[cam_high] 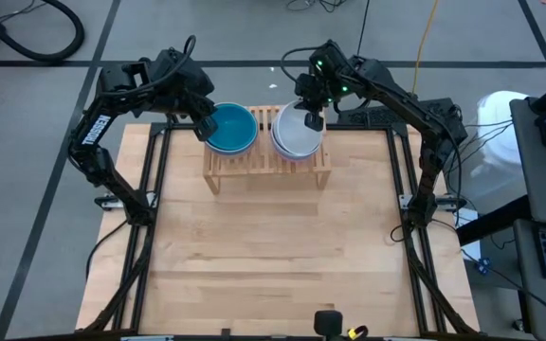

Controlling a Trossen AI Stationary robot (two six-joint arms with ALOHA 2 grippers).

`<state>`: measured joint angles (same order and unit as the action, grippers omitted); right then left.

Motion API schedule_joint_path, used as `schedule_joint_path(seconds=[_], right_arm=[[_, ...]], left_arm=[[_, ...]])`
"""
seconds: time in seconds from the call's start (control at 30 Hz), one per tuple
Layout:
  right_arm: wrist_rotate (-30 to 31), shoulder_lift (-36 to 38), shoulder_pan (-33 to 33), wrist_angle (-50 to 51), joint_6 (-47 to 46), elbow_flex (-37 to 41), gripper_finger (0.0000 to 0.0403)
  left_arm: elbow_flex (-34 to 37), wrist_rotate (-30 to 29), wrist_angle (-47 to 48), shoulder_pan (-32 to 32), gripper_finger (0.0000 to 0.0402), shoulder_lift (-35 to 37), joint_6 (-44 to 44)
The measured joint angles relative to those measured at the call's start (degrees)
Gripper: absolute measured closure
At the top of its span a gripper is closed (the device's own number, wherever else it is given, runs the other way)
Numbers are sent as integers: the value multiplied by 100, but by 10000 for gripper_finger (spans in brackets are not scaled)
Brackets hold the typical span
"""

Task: Place and stack bowls onto a shelf
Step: Stack the white bowl on top of the white bowl on the shelf

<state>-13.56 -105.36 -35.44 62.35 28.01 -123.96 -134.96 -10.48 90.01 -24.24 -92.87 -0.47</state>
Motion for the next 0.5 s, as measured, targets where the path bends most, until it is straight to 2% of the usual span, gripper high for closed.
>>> schedule_joint_path(seconds=[0.2, 0.5], right_arm=[[0, 0, 29, -89, -197, 0, 388], [149, 4, 299, -144, 324, 0, 322]], left_arm=[[0, 0, 1, 0, 319, -1, 0], [0, 1, 0, 0, 319, -1, 0]])
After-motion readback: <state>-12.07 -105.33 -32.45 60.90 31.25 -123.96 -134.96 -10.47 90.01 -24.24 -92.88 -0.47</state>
